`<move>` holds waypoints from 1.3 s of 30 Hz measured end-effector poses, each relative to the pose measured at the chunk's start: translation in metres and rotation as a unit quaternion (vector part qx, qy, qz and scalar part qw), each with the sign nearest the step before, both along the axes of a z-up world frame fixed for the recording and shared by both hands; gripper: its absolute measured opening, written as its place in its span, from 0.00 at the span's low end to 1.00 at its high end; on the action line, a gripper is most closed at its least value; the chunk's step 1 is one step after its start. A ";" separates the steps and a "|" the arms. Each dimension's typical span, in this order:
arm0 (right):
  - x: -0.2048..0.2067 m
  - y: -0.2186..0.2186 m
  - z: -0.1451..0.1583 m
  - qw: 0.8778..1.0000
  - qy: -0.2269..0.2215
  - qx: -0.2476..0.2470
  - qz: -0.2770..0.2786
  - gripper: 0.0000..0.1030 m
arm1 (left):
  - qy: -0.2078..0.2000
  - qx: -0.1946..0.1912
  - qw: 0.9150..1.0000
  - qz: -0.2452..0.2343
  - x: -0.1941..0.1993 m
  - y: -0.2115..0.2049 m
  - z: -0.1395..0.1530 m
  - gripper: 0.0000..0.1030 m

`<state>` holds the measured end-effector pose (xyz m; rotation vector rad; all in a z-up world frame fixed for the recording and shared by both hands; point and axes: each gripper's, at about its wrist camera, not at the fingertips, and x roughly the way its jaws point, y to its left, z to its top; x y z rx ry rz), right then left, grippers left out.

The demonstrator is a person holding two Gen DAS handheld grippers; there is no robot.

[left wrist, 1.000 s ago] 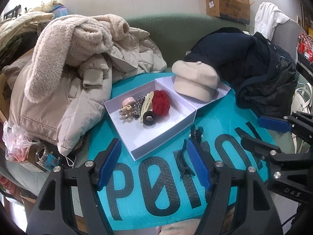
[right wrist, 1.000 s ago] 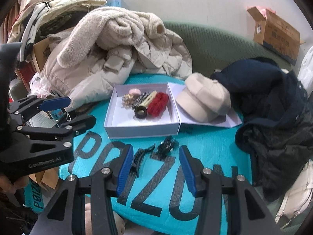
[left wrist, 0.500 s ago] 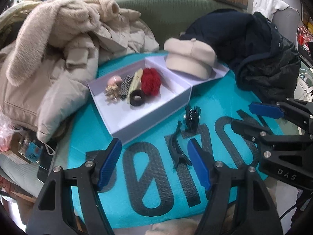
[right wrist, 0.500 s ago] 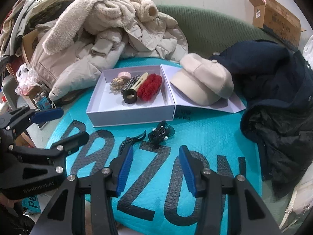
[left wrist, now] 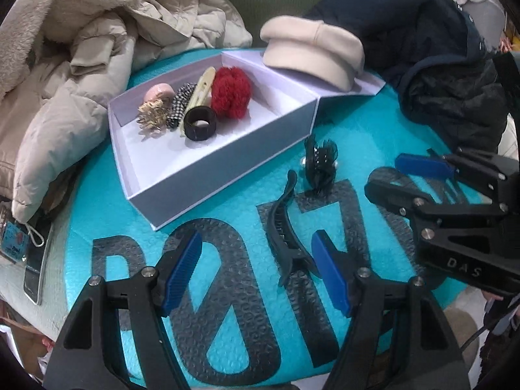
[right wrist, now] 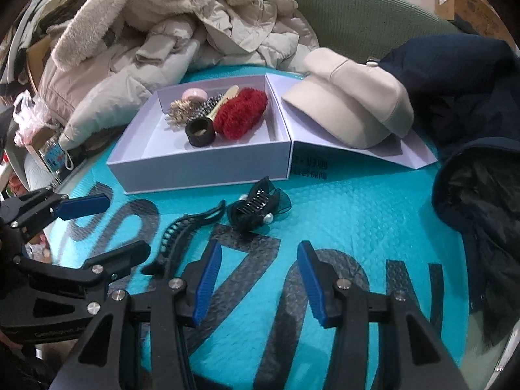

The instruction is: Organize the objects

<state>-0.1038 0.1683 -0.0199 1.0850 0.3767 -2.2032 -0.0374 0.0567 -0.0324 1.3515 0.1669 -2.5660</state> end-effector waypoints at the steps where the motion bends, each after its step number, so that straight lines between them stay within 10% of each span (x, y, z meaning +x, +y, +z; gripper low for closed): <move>1: -0.003 -0.001 -0.003 1.000 -0.001 0.001 0.001 0.47 | -0.003 0.005 1.000 -0.002 -0.003 0.000 -0.005 0.67; 20: -0.058 -0.040 -0.037 0.999 -0.048 -0.020 -0.012 0.56 | -0.036 0.012 0.997 0.061 -0.035 -0.040 -0.052 0.65; 26: -0.066 -0.043 -0.050 0.998 -0.067 -0.014 -0.017 0.55 | -0.016 0.022 0.998 0.053 -0.036 -0.044 -0.051 0.35; 33: -0.062 -0.038 -0.052 0.999 -0.045 -0.019 -0.016 0.18 | 0.004 0.027 0.998 0.056 -0.042 -0.045 -0.051 0.22; 39: -0.056 -0.025 -0.052 0.998 -0.053 -0.034 -0.026 0.13 | 0.006 0.030 0.998 0.060 -0.042 -0.045 -0.052 0.19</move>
